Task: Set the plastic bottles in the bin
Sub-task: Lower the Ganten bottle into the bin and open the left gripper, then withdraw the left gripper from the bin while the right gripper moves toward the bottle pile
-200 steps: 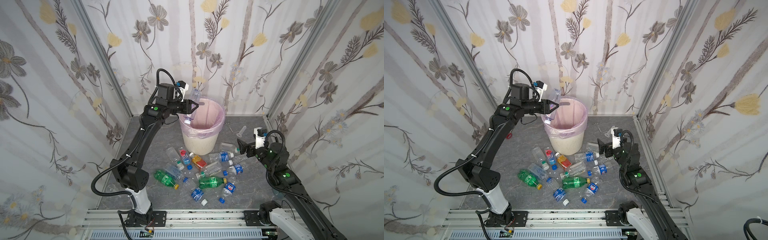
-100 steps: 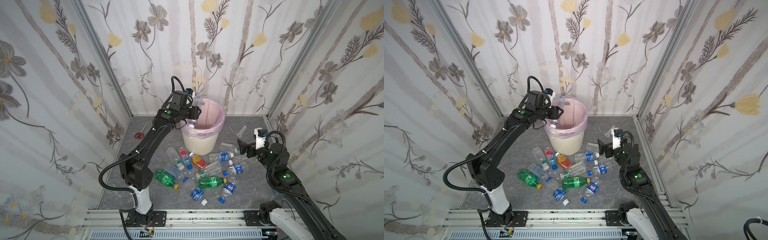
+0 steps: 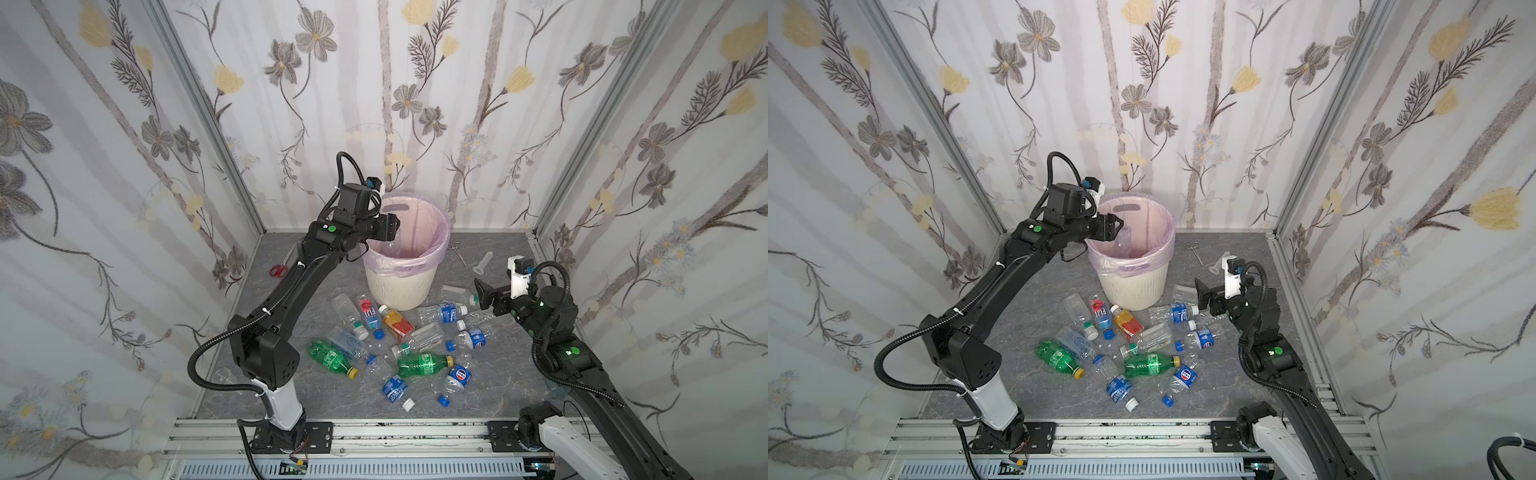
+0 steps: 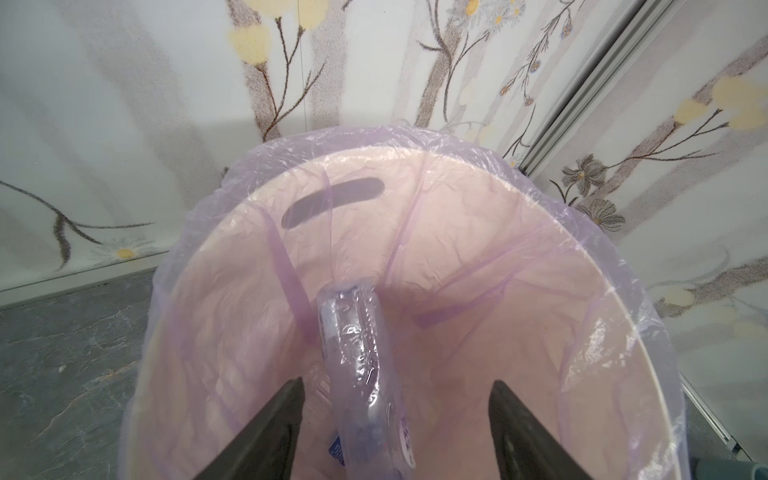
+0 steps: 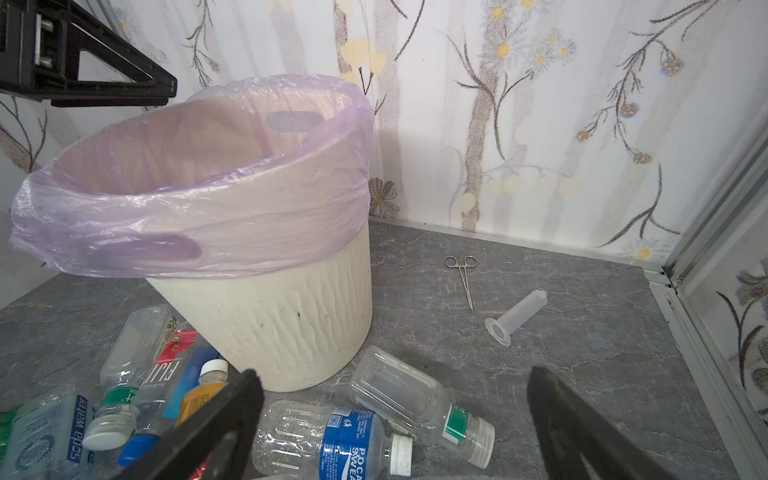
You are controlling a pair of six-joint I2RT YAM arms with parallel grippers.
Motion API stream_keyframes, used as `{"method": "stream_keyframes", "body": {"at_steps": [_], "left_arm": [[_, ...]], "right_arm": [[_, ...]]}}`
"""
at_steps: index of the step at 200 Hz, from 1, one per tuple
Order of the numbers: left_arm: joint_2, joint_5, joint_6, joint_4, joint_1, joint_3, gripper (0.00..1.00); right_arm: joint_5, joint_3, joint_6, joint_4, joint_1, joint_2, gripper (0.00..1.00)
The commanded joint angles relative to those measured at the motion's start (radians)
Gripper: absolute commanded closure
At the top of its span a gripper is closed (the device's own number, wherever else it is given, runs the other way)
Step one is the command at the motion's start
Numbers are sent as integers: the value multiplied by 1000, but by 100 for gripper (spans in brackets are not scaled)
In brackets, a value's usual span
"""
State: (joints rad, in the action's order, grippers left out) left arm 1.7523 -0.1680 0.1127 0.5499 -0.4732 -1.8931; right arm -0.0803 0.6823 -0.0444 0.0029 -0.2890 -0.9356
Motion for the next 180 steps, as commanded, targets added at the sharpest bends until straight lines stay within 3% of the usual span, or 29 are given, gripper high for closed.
{"method": "stream_keyframes", "body": {"at_steps": [1,37,80,180], "left_arm": [[-29,9,-17,-27,2,5,27],[-102,34,-36,-27,10,49,24],[-249,123,-70,-28,39,212,18],[-569,108,-57,-74,306,692,14]], "right_arm": [[-13,15,0,24,0,-5,0],[62,64,-18,-57,-1,-36,0],[107,114,-55,-142,0,-52,0],[237,170,-227,-329,10,-176,2]]}}
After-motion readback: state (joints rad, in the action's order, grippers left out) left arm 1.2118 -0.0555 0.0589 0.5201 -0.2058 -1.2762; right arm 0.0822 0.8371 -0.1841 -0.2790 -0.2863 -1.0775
